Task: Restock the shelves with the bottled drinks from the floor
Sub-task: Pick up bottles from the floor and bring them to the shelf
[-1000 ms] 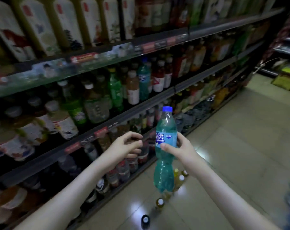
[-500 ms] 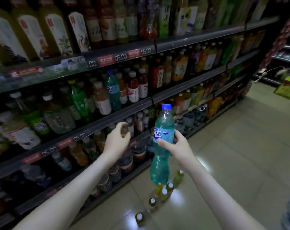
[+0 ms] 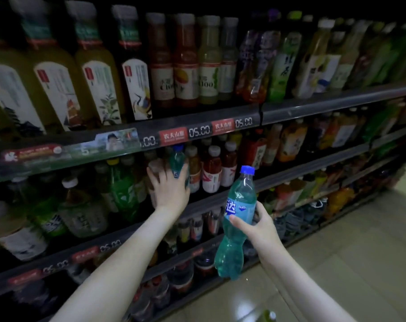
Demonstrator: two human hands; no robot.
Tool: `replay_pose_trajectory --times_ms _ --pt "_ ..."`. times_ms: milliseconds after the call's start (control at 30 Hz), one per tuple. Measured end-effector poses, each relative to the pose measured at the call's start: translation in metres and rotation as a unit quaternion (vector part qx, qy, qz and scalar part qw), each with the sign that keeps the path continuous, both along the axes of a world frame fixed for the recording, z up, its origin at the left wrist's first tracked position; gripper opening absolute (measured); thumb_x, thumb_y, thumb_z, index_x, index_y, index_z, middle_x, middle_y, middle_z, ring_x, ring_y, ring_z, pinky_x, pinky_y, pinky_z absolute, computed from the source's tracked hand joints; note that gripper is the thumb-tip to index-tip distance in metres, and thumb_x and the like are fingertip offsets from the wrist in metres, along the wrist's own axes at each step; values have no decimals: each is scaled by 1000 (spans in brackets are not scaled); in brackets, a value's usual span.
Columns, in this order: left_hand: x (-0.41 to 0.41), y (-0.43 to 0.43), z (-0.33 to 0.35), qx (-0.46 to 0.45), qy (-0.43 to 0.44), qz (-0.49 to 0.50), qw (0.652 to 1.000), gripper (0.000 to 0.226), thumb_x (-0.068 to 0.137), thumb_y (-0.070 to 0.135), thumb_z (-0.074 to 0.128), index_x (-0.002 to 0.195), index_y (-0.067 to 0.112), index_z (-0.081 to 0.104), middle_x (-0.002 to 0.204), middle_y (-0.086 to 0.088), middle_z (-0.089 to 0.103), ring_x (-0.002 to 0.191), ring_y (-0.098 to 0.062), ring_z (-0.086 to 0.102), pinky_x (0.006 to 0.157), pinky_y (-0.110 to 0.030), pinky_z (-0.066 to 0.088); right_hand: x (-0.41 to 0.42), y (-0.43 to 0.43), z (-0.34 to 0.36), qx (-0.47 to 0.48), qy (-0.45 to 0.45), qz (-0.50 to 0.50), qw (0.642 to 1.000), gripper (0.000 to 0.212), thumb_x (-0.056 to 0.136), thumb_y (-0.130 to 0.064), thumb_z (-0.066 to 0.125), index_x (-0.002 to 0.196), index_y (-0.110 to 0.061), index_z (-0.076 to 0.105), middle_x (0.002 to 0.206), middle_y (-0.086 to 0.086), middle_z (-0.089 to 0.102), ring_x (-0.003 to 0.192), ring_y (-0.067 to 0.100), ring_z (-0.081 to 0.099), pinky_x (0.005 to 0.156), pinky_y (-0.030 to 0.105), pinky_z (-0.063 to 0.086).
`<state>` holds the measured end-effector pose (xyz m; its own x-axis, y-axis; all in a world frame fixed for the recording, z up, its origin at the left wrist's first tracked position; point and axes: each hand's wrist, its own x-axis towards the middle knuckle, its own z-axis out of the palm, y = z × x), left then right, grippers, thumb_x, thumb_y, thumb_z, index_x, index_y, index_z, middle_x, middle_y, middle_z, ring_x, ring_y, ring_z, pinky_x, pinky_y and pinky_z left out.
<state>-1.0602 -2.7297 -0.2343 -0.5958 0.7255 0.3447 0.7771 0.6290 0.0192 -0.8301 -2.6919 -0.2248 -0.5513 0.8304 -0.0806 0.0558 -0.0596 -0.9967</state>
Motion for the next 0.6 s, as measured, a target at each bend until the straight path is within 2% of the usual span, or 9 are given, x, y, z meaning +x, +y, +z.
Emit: replay_pose_trajectory --times_ms 100,167,233,267,333,400,433,500,600 --pt "-14 24 -14 23 -32 -8 999 76 94 49 47 151 39 -1 159 -18 9 144 -44 0 98 -60 -31 -5 18 -2 4 -4 -14 1000 49 77 -11 78 118 -24 55 106 -5 70 86 0 68 64 15 52" --pt "-21 35 -20 43 -44 -19 998 81 88 43 61 151 40 11 156 -23 16 142 -45 1 101 -61 -30 -5 25 -5 12 -5 -22 1000 46 77 -8 77 115 -22 56 102 -5 70 82 -3 67 62 13 51" --pt "-17 39 -26 86 -39 -21 995 83 77 26 76 144 36 29 139 -30 36 131 -48 23 107 -71 7 -2 33 -8 17 -6 -31 999 45 77 -6 77 113 -25 57 101 -7 70 81 -4 67 63 12 51" --pt "-17 39 -30 123 -18 -37 992 81 72 18 79 138 34 35 127 -31 42 121 -47 31 100 -69 27 0 36 -12 20 -9 -35 999 46 77 -7 78 112 -27 57 102 -7 70 82 -2 67 65 13 51" --pt "-11 35 -39 169 5 -93 981 74 72 10 78 133 31 41 116 -27 41 110 -44 35 89 -61 41 6 40 -16 24 -17 -39 999 45 77 -9 78 111 -29 57 103 -8 70 84 -1 68 66 14 52" --pt "-1 30 -50 184 -46 -104 976 65 81 28 76 136 28 41 128 -21 39 120 -41 36 99 -56 41 12 45 -18 30 -14 -43 999 45 76 -10 78 112 -29 57 103 -7 71 86 0 68 67 15 53" --pt "7 28 -52 191 -112 -112 969 72 80 50 73 139 26 39 139 -14 39 130 -33 36 107 -51 36 15 47 -17 29 -11 -45 998 45 76 -10 78 112 -29 58 103 -6 71 87 1 68 68 16 53" --pt "24 26 -56 195 -115 -149 963 98 69 74 65 144 21 32 150 -4 35 140 -19 32 114 -42 30 23 54 -15 29 -4 -46 999 45 76 -9 78 112 -29 58 103 -5 71 87 2 68 67 17 54" --pt "36 29 -61 216 -122 -192 949 85 75 67 63 141 22 35 142 -5 43 134 -24 40 109 -43 37 38 66 -11 36 8 -56 998 47 77 -6 77 115 -24 57 103 -6 70 84 -2 67 64 14 52"
